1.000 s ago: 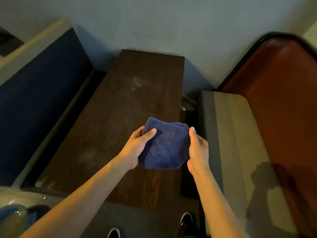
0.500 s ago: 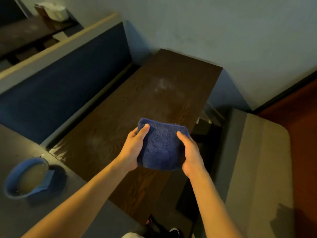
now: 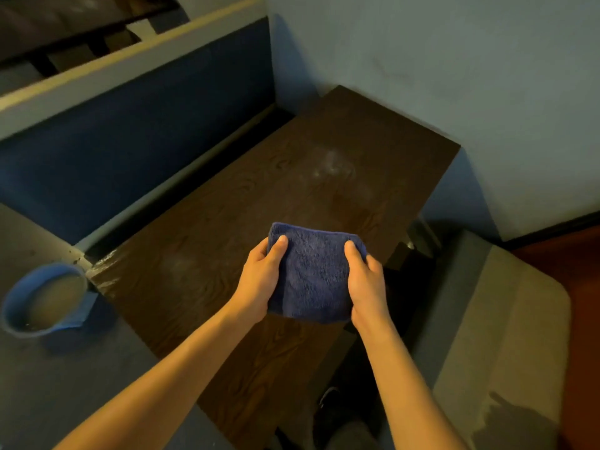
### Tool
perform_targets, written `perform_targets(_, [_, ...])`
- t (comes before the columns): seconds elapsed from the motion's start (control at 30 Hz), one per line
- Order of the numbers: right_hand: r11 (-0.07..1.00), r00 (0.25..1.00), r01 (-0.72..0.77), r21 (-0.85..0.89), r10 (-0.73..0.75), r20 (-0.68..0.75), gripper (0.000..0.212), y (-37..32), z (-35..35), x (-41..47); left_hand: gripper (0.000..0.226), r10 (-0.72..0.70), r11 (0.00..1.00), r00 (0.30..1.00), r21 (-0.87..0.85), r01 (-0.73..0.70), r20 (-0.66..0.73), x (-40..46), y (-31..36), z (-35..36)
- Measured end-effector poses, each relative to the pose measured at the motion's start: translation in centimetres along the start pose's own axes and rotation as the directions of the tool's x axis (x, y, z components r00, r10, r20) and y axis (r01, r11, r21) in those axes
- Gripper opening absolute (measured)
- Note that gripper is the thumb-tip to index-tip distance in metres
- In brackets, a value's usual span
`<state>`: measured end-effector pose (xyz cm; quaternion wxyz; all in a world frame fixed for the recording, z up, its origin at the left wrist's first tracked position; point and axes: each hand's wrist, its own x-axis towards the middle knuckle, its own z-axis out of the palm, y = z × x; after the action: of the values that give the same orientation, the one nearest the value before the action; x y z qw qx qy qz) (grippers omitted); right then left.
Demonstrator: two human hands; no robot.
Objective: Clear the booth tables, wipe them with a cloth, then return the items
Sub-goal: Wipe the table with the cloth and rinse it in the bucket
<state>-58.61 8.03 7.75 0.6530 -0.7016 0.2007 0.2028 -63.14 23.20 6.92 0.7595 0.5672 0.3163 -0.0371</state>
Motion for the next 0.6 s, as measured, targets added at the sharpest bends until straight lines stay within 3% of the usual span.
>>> perform_targets(0.23, [0.999,0.988,-0.031,-0.011,0.032,0.15,0.014,-2.4,1.4,8.7,0.022,0.068,0.998,0.979,-0.002,-0.07,-0.193,5.4,0.1,2.3])
perform_targets(0.4, [0.997,0.949,0.007,-0.079,0.018,0.316,0.015,-5.8,1.4,16.0,0.023,0.1,0.992,0.918,-0.027,-0.119,-0.383,9.6,1.4,6.3])
perform_targets(0.6, [0.99,0.906,0.068,-0.123,-0.009,0.424,0.013,-10.5,-0.4,21.1,0.023,0.107,0.985,0.878,-0.073,-0.159,-0.466,12.1,3.4,11.3])
